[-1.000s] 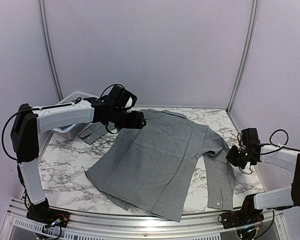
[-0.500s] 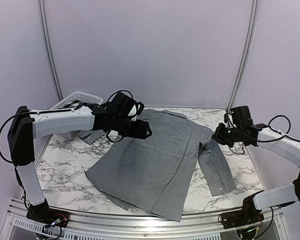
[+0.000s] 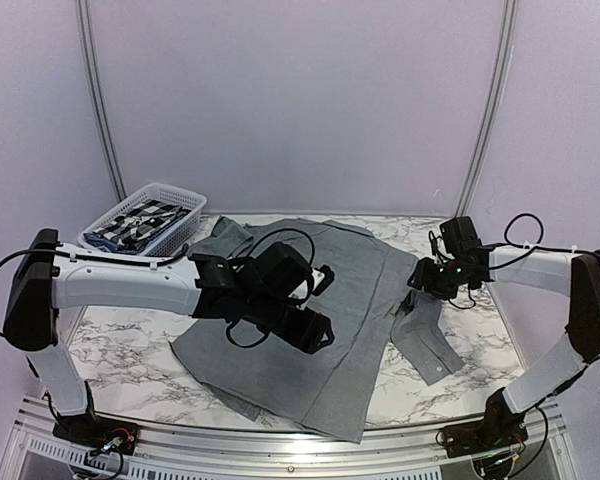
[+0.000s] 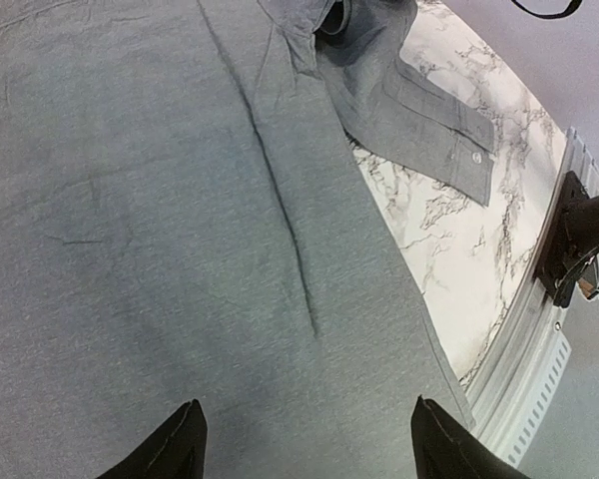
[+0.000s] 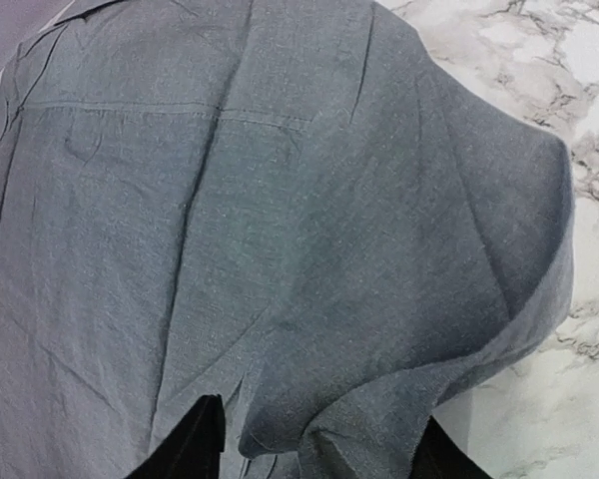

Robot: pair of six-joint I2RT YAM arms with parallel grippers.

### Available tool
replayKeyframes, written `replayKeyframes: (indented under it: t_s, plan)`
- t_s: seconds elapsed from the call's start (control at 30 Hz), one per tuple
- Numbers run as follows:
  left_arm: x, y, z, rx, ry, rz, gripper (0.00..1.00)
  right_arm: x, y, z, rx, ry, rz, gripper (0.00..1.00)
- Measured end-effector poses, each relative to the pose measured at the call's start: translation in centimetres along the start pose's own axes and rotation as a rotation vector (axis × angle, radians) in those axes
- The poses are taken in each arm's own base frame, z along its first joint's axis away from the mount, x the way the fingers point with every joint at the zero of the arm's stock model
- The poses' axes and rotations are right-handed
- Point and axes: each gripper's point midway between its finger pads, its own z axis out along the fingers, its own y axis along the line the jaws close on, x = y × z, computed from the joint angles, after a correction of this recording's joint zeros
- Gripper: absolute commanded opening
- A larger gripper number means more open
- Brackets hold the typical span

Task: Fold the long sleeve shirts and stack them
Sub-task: Adjust the sleeve at the center of the board, then pick up the sleeve from the center of the board.

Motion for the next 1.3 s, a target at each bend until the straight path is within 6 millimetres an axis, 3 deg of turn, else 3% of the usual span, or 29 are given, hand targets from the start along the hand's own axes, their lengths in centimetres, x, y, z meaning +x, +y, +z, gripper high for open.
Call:
replayKeyframes:
  t_s: [0.07,0.17,0.4,0.57,0.7,0.9,1.03,1.3]
  plan:
    - [-0.1,-1.0,0.1,0.009,-0.007,0.016,0.72,-0.1,-0.1,-0.1,0.004,-0.004,-0.018,0.75]
    - [-0.4,-1.9,0.4,0.014,-0.012,0.025,0.72,0.0,-0.4,-0.6,0.018,-0.020,-0.038,0.85]
    - [0.4,-1.4,1.8,-0.025,0.005,0.006,0.72,1.6,-3.2,-3.1,0.122,-0.064,-0.023,0.91]
    - [0.4,-1.1,2.0,-0.039,0.004,0.001,0.72,3.6,-5.2,-4.4,0.182,-0.057,0.045,0.88]
    - [0.3,-0.9,2.0,-0.047,-0.002,0.003,0.73,4.9,-5.9,-5.8,0.191,-0.056,0.103,0.73]
    - [0.2,-0.8,2.0,-0.056,-0.007,0.008,0.73,8.2,-6.5,-5.6,0.221,0.047,0.130,0.65]
    - [0.1,-0.8,2.0,-0.058,-0.012,0.011,0.73,11.3,-6.3,-5.4,0.241,0.130,0.096,0.63]
    - [0.0,-0.7,2.0,-0.062,-0.022,0.024,0.73,14.5,-6.1,-5.6,0.289,0.193,0.073,0.64]
